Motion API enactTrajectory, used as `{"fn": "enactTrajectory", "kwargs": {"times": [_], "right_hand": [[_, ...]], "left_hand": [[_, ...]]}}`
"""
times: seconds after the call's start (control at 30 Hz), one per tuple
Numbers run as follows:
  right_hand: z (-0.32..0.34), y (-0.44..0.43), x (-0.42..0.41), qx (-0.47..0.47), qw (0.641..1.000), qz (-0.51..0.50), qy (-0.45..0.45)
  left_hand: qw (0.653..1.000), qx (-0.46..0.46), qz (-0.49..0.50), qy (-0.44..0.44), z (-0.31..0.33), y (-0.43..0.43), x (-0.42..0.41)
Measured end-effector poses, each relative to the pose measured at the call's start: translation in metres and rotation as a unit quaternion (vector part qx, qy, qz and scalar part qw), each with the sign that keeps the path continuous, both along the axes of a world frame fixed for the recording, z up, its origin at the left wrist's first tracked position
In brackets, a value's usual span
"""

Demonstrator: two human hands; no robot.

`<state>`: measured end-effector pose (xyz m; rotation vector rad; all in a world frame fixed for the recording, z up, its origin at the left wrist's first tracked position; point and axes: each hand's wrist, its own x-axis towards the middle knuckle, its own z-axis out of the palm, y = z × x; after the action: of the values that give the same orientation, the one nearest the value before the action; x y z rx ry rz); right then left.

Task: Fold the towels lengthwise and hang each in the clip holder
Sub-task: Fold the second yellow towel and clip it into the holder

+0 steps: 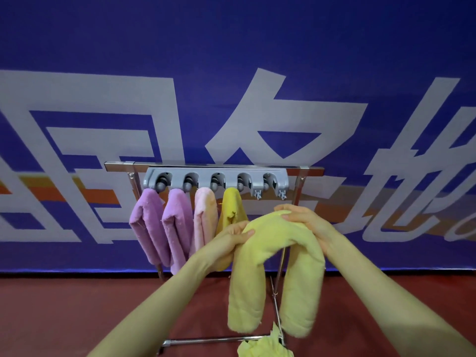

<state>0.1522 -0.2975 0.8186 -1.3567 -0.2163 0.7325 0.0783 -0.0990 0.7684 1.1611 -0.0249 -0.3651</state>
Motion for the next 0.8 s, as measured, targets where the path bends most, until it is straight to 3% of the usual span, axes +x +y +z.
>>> {"fn": "enactTrajectory", "kwargs": {"times": [0.13,0.3,0.47,0.53,0.67,0.8], "right_hand": [[-0.003,0.006,0.037,-0.062,0.995,-0.073,-0.037],[-0.005,0.025,0.070,-0.057,0.991,-0.120,-0.032],[-0.018,0.044,0.092,-0.051,0.987,-0.152,0.005],[-0.023,0.051,0.097,-0.048,0.984,-0.173,0.013],[-0.039,0.055,0.099,-0.164,0.961,-0.206,-0.088],[-0.053,0.052,0.092,-0.330,0.886,-0.168,-0.277]], "left_hand": [[0.991,0.074,0.112,0.020,-0.011,-0.025,0.035],[0.957,0.136,0.253,0.038,-0.016,-0.042,0.077],[0.937,0.041,0.335,0.092,-0.008,-0.040,0.109],[0.931,0.077,0.347,0.086,-0.007,-0.036,0.120],[0.917,0.184,0.353,0.038,-0.017,-0.031,0.129],[0.908,0.244,0.341,-0.006,-0.032,-0.030,0.131]]}}
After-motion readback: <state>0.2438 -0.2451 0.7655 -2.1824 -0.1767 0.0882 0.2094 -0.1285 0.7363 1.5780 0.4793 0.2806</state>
